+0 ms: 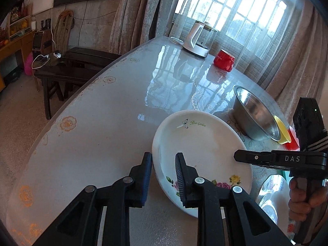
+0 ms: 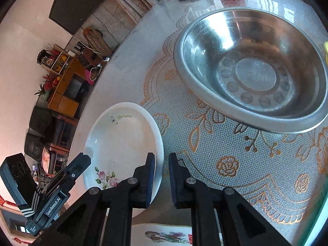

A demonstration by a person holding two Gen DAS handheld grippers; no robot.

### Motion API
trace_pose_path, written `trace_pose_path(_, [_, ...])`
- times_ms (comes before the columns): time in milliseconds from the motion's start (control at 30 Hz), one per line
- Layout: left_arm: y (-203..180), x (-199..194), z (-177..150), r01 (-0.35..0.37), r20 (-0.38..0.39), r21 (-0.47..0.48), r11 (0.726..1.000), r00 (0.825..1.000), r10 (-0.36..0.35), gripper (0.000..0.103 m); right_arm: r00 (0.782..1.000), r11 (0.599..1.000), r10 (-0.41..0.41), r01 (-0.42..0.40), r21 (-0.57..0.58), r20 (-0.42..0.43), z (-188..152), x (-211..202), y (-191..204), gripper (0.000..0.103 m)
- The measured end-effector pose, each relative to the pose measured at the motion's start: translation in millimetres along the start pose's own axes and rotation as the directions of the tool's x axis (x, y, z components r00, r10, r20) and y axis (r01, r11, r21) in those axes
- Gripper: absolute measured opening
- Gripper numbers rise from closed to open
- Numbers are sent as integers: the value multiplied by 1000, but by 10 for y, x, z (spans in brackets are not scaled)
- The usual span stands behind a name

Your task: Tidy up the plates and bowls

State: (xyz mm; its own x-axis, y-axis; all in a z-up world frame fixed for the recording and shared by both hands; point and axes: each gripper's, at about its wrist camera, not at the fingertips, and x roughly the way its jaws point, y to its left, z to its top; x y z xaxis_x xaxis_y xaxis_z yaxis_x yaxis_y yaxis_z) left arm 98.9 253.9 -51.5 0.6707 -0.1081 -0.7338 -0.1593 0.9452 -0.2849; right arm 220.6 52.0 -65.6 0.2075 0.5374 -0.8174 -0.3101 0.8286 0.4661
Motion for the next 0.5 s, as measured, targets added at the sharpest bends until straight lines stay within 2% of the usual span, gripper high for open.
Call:
trace_pose_path(133, [35,130,-16,8,-32,-15,1000,999,-9,17,1000,1000,2,-2,-11,-3,14,45,34,11])
trace_pose_path(267, [11,118,-26,-9,-20,-10,1000,1000,9,16,1000,1000,1,-1,-25,4,32,46,64,11])
trace_pose_path(367, [-25,18,7,-11,8,-13,1000,1000,11,15,1000,999,21,-21,-34,16,38,19,72,11])
trace_pose_path(500, [-171,-202,101,7,61,14,1000,998,-7,15,997,997,39,-35,-65,62,26,-213,102,11])
